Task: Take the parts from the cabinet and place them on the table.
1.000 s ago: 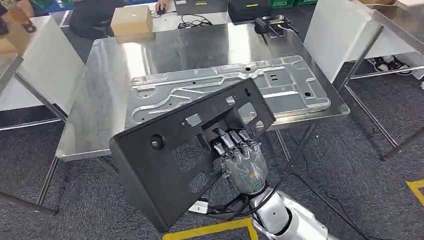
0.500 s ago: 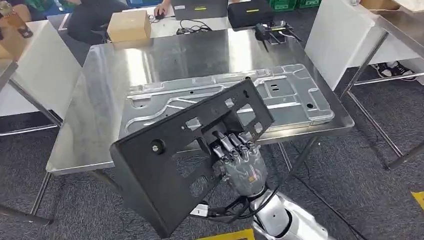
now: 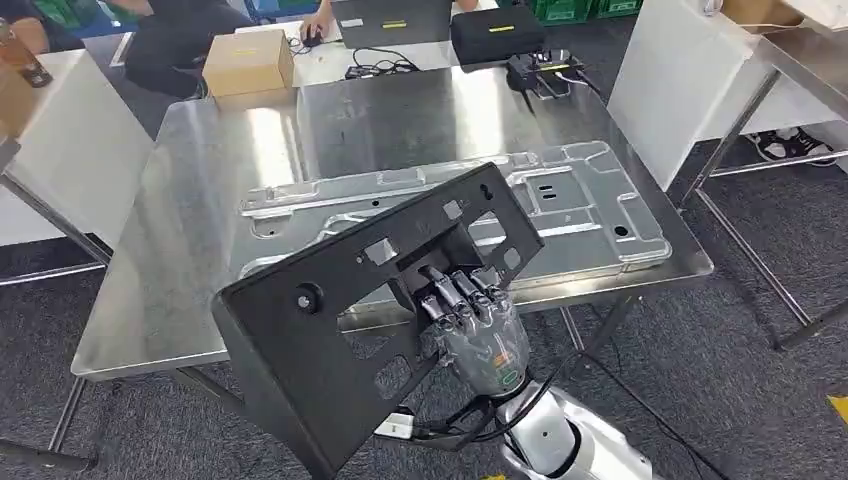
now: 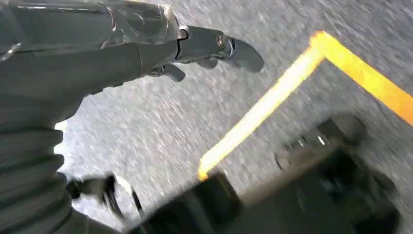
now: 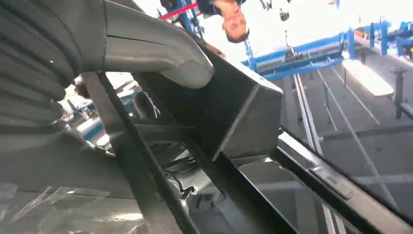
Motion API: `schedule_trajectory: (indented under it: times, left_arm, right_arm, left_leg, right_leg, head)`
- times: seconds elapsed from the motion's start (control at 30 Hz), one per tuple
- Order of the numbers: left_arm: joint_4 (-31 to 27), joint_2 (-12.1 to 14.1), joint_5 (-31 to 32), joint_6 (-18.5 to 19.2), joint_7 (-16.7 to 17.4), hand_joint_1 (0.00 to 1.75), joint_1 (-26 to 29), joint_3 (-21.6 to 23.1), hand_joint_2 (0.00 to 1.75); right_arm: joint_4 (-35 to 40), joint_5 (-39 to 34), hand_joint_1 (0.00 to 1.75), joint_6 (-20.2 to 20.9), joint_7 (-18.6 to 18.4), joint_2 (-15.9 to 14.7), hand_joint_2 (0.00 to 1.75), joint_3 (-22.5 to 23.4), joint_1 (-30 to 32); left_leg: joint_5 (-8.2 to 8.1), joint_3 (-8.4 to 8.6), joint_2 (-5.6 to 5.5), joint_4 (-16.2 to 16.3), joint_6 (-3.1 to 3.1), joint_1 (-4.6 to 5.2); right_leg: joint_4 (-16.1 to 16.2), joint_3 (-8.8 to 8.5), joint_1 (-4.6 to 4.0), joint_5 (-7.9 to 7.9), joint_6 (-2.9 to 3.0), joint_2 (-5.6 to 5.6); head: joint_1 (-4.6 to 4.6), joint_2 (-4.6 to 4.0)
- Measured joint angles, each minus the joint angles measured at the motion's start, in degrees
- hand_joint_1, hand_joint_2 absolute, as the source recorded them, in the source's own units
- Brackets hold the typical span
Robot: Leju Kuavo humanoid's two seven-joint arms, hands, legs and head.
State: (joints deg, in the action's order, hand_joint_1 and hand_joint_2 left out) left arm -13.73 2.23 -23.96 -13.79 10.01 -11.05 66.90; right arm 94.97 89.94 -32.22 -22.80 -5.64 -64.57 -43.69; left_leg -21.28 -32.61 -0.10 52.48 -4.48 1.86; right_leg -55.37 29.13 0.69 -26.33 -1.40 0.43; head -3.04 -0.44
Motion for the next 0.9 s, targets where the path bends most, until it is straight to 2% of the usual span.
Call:
schedule_trajectory:
  times: [0.03, 0.07, 0.1, 0.17, 0.2, 0.23, 0.27, 0.33, 0.37, 0.4, 0.43, 0.5, 0.53, 0.57, 0.6, 0.67, 0.7, 0.73, 0.77, 0.8, 0.87, 0.9]
  left_arm:
    - [-0.02, 0.07, 0.00, 0.00, 0.00, 0.00, 0.28, 0.00, 1.75]
    - [0.00, 0.07, 0.02, 0.00, 0.00, 0.00, 0.41, 0.00, 1.75]
    - [0.00, 0.07, 0.09, 0.00, 0.00, 0.00, 0.38, 0.00, 1.75]
    - [0.00, -0.09, 0.17, 0.02, 0.00, 0.00, 0.33, 0.00, 1.75]
    - [0.00, -0.11, 0.15, 0.02, 0.00, 0.00, 0.48, 0.00, 1.75]
    - [0.00, -0.11, 0.17, 0.02, 0.00, 0.00, 0.62, 0.00, 1.75]
    - [0.00, -0.11, 0.17, 0.02, 0.00, 0.00, 0.73, 0.00, 1.75]
    - [0.00, -0.09, 0.17, 0.02, 0.00, 0.00, 0.69, 0.00, 1.75]
    - [0.05, 0.15, 0.17, -0.04, 0.02, 0.00, 0.61, 0.00, 1.75]
    - [0.07, 0.24, 0.17, -0.04, 0.13, 0.00, 0.40, 0.00, 1.75]
    - [0.07, 0.24, 0.17, -0.07, 0.15, 0.00, 0.33, 0.00, 1.75]
    - [0.07, 0.24, 0.17, -0.07, 0.20, 0.00, 0.49, 0.00, 1.75]
    - [0.07, 0.33, 0.17, -0.07, 0.24, 0.00, 0.43, 0.00, 1.75]
    - [0.07, 0.33, 0.17, -0.07, 0.24, 0.00, 0.37, 0.00, 1.75]
    - [0.07, 0.33, 0.17, -0.07, 0.24, 0.00, 0.27, -0.02, 1.75]
    - [0.07, 0.33, 0.17, -0.07, 0.20, 0.00, -0.15, -0.18, 1.75]
    - [0.07, 0.33, 0.20, -0.07, 0.20, 0.00, -0.45, -0.24, 1.75]
    - [0.07, 0.33, 0.15, -0.07, 0.22, 0.00, -0.42, -0.31, 1.75]
    - [0.07, 0.33, 0.17, -0.07, 0.24, 0.00, -0.46, -0.39, 1.75]
    - [0.07, 0.33, 0.17, -0.07, 0.24, 0.00, -0.41, -0.42, 1.75]
    - [0.07, 0.35, 0.20, -0.04, 0.26, 0.00, 0.06, -0.42, 1.75]
    - [0.07, 0.70, 0.17, -0.13, 0.28, 0.00, 0.28, -0.42, 1.75]
  right_arm:
    - [0.00, 0.00, 1.75, 0.02, 0.02, 0.02, 1.75, 0.09, -0.05]
    - [-0.04, 0.02, 1.75, 0.04, 0.02, 0.02, 1.75, 0.11, -0.03]
    - [0.00, 0.02, 1.75, 0.00, 0.04, 0.02, 1.75, 0.13, -0.12]
    - [-0.11, 0.02, 1.75, 0.09, 0.06, -0.02, 1.75, 0.17, 0.31]
    - [-0.13, 0.02, 1.75, 0.09, 0.13, -0.04, 1.75, 0.17, 0.63]
    - [-0.13, 0.02, 1.75, 0.07, 0.11, -0.04, 1.75, 0.17, 0.89]
    - [-0.15, 0.02, 1.75, 0.02, 0.11, -0.04, 1.75, 0.17, 1.03]
    - [-0.20, 0.02, 1.75, 0.00, 0.26, -0.04, 1.75, 0.17, 1.06]
    - [-0.24, 0.02, 1.75, -0.02, 0.37, -0.06, 1.75, 0.17, 1.20]
    - [-0.35, 0.02, 1.75, -0.02, 0.39, -0.11, 1.75, 0.17, 1.23]
    - [-0.35, 0.02, 1.75, 0.02, 0.57, -0.04, 1.75, 0.17, 1.32]
    - [-0.37, -0.02, 1.75, 0.26, 0.65, 0.09, 1.75, 0.22, 1.71]
    - [-0.37, 0.00, 1.75, 0.39, 0.74, 0.22, 1.75, 0.22, 1.73]
    - [-0.35, 0.00, 1.75, 0.52, 0.83, 0.35, 1.75, 0.26, 1.75]
    - [-0.35, 0.00, 1.75, 0.87, 1.02, 0.39, 1.75, 0.41, 1.80]
    - [-0.35, 0.00, 1.75, 1.46, 1.59, 0.48, 1.75, 0.66, 2.27]
    - [-0.35, 0.00, 1.75, 1.75, 1.86, 0.48, 1.75, 0.72, 2.71]
    - [-0.35, 0.00, 1.75, 2.03, 2.01, 0.50, 1.75, 0.79, 3.19]
    - [-0.35, 0.00, 1.75, 2.10, 2.05, 0.54, 1.75, 0.92, 3.58]
    - [-0.35, 0.02, 1.75, 2.29, 2.23, 0.61, 1.75, 1.03, 3.77]
    - [-0.35, 0.00, 1.75, 2.56, 2.23, 0.87, 1.75, 1.36, 3.85]
    - [-0.35, -0.02, 1.75, 2.82, 2.23, 0.87, 1.75, 1.75, 3.94]
  left_leg:
    - [0.19, 1.28, -0.07, -0.84, 0.09, -0.80]
    - [-0.04, 1.97, -0.05, -0.89, -0.03, -0.74]
    - [-0.37, 2.16, -0.01, -0.86, -0.54, -0.86]
    - [-0.77, 2.45, -0.12, -0.85, -0.56, -1.01]
    - [-1.15, 2.73, -0.20, -0.84, -0.30, -1.24]
    - [-1.46, 3.08, -0.30, -0.83, 0.01, -1.48]
    - [-1.95, 3.58, -0.38, -0.70, 0.49, -1.87]
    - [-3.41, 4.45, -0.52, 0.34, 1.74, -2.78]
    - [-4.52, 3.90, -0.46, 1.38, 2.67, -2.62]
    - [-5.40, 3.86, -0.55, 2.81, 2.94, -2.79]
    - [-6.03, 3.38, -0.51, 2.79, 3.11, -2.43]
    - [-6.51, 4.27, -0.51, 2.91, 3.50, -2.78]
    - [-6.68, 4.24, -0.46, 3.05, 3.73, -3.06]
    - [-6.87, 3.51, -0.35, 4.73, 3.93, -2.94]
    - [-7.72, 1.54, -0.33, 8.09, 4.21, -2.96]
    - [-11.04, -4.04, -0.31, 17.19, 4.47, -2.93]
    - [-12.23, -6.21, -0.31, 20.35, 4.32, -2.87]
    - [-11.98, -7.39, -0.32, 21.26, 4.02, -2.68]
    - [-10.28, -7.13, -0.30, 19.36, 3.40, -2.37]
    - [-7.64, -6.06, -0.32, 15.67, 2.56, -1.92]
    - [-0.73, -3.01, -0.30, 5.71, -0.07, -0.60]
    - [-1.05, -2.65, -0.09, 4.64, -1.03, -0.17]
  right_leg:
    - [-0.65, 0.05, 0.10, -1.02, -0.15, -0.15]
    - [-2.52, 0.40, 0.09, -1.51, -0.56, -0.11]
    - [-5.99, 2.47, 0.12, -2.70, -0.69, -0.09]
    - [-14.86, 8.30, 0.29, -6.17, -1.34, -0.09]
    - [-17.85, 10.88, 0.47, -7.24, -1.66, -0.11]
    - [-17.75, 11.69, 0.72, -6.55, -1.92, -0.13]
    - [-15.18, 11.30, 1.09, -4.26, -2.54, -0.14]
    - [-5.83, 8.00, 2.09, 2.46, -4.07, -0.25]
    - [-2.01, 6.99, 2.91, 4.46, -5.06, -0.23]
    - [-2.42, 7.45, 2.51, 0.88, -3.59, 0.01]
    - [-3.14, 7.57, 2.48, 2.06, -2.84, -0.22]
    - [-3.36, 7.35, 2.36, 1.90, -1.68, -0.12]
    - [-3.34, 6.91, 2.53, 1.86, -1.42, -0.06]
    - [-3.28, 6.57, 2.46, 1.65, -1.15, 0.10]
    - [-3.27, 6.29, 2.42, 1.46, -0.94, 0.10]
    - [-3.27, 5.80, 2.17, 0.79, -0.74, 0.04]
    - [-3.27, 5.48, 2.00, 0.43, -0.68, -0.01]
    - [-3.27, 5.01, 1.75, 0.03, -0.58, 0.02]
    - [-3.25, 4.43, 1.47, -0.39, -0.52, 0.10]
    - [-3.22, 3.83, 1.20, -0.76, -0.45, 0.18]
    - [-2.74, 2.40, 0.71, -1.48, -0.27, 0.25]
    - [-2.36, 1.91, 0.66, -1.68, -0.56, 0.16]
  head:
    - [0.00, 0.00]
    - [0.00, 0.00]
    - [0.04, 0.00]
    - [0.02, 0.00]
    - [0.02, 0.00]
    - [0.02, 0.00]
    - [0.02, 0.00]
    - [0.04, 0.00]
    - [0.07, 0.00]
    - [0.07, 0.00]
    - [0.00, 0.00]
    - [0.00, 0.00]
    - [0.00, 0.00]
    - [-0.02, 0.00]
    - [-0.02, 0.00]
    - [-0.02, 0.00]
    - [-0.02, 0.00]
    - [-0.02, 0.00]
    - [-0.02, 0.00]
    - [-0.02, 0.00]
    - [-0.02, 0.00]
    - [0.07, 0.00]
